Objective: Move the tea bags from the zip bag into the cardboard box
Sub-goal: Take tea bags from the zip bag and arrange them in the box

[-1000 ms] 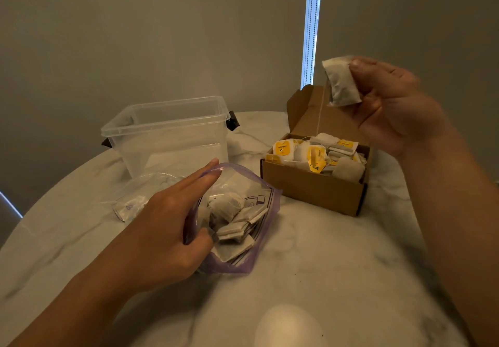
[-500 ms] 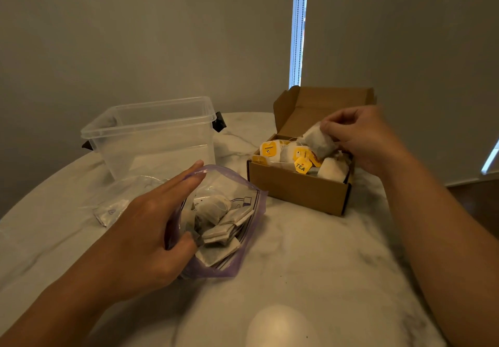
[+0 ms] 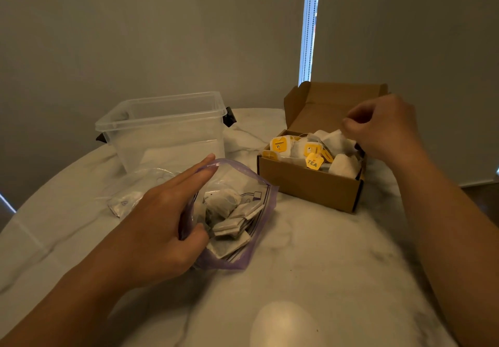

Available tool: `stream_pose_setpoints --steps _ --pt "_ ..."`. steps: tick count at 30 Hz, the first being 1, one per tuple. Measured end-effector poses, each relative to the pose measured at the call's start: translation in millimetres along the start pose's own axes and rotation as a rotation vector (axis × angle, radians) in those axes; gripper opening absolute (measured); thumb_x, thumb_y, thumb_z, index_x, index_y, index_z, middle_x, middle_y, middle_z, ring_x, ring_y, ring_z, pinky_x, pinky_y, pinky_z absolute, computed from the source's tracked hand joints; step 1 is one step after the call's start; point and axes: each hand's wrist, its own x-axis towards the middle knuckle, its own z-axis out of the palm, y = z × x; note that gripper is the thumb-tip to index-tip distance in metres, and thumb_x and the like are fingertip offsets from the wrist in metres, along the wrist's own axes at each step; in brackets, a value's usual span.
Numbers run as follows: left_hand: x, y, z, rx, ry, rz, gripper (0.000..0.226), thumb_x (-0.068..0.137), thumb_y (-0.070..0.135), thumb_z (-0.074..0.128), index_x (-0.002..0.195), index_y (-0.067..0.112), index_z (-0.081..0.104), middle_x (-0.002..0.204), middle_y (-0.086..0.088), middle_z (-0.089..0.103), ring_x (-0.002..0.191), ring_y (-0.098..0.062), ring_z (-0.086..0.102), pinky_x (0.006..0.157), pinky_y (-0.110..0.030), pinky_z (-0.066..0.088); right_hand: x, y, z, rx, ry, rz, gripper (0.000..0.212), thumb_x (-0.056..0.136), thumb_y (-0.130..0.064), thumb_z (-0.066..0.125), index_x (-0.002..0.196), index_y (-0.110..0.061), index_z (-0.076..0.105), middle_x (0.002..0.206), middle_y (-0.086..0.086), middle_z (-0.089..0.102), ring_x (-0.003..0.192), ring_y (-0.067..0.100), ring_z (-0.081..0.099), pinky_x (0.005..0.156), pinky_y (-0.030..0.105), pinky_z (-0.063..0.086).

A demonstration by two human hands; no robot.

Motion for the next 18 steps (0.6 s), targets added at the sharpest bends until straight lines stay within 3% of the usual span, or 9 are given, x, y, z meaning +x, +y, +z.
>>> stream_pose_setpoints --steps 2,5,10,13,18 --pt "0 0 0 0.004 0.007 -0.005 0.083 0.072 0.022 0.057 0.152 0.029 0.037 0.156 0.027 0.029 0.133 -0.003 0.04 0.095 -0.008 0.042 -9 -10 -3 0.073 0.012 -0.075 0.004 0.086 -0.021 0.071 0.089 -0.019 0.074 0.084 -0.005 0.069 0.071 0.002 0.06 0.069 0.021 0.05" --pt "1 2 0 0.01 0.03 0.0 0.083 0.071 0.019 0.058 0.152 0.026 0.037 0.157 0.022 0.03 0.142 0.005 0.031 0.111 -0.028 0.04 -30 -33 -6 0.245 -0.068 -0.244 0.003 0.085 -0.022 0.072 0.082 -0.023 0.073 0.073 -0.012 0.067 0.063 0.0 0.062 0.055 0.012 0.047" --pt "3 3 0 0.012 0.035 -0.003 0.083 0.072 0.03 0.051 0.153 0.025 0.036 0.158 0.019 0.03 0.143 0.007 0.027 0.111 -0.032 0.042 -66 -69 -3 0.425 -0.436 -0.536 0.003 0.082 -0.022 0.075 0.082 -0.024 0.074 0.072 -0.011 0.07 0.067 0.007 0.067 0.058 0.013 0.048" --pt "3 3 0 0.017 0.038 0.011 0.084 0.07 0.035 0.047 0.153 0.024 0.036 0.158 0.017 0.031 0.142 0.006 0.028 0.111 -0.027 0.04 -80 -77 9 0.355 -0.653 -0.686 0.007 0.081 -0.022 0.077 0.088 -0.024 0.075 0.077 -0.015 0.068 0.071 0.006 0.066 0.061 0.014 0.049" --pt "3 3 1 0.009 0.037 0.007 0.081 0.073 0.032 0.051 0.152 0.027 0.035 0.157 0.019 0.031 0.142 0.007 0.028 0.113 -0.021 0.034 -88 -79 27 0.024 -0.665 -0.865 0.023 0.084 -0.025 0.074 0.107 -0.025 0.073 0.095 -0.011 0.069 0.081 0.002 0.063 0.072 0.014 0.051"
